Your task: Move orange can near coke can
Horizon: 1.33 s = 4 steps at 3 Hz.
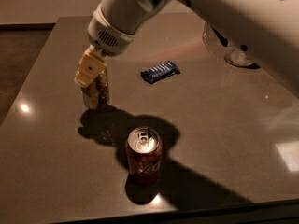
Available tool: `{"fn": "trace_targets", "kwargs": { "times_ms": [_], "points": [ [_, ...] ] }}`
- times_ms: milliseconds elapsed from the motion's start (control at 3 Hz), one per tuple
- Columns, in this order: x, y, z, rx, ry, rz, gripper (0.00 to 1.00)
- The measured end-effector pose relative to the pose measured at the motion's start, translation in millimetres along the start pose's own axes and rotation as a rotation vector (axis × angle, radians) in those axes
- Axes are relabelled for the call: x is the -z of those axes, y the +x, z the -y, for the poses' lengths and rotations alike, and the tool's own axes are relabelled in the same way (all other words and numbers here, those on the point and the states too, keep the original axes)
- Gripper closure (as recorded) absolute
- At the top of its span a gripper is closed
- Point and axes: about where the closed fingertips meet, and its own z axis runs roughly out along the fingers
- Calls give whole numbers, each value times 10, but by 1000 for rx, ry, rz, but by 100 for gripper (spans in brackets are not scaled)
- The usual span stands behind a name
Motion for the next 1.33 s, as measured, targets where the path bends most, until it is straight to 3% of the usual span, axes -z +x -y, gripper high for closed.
{"fn": "trace_targets", "kwargs": {
  "times_ms": [333,1000,1333],
  "points": [
    [137,331,-166,-92,15,-14,100],
    [242,760,-422,-197,105,-67,100],
    [283,936,-480,-230,144,-94,82]
  ]
}}
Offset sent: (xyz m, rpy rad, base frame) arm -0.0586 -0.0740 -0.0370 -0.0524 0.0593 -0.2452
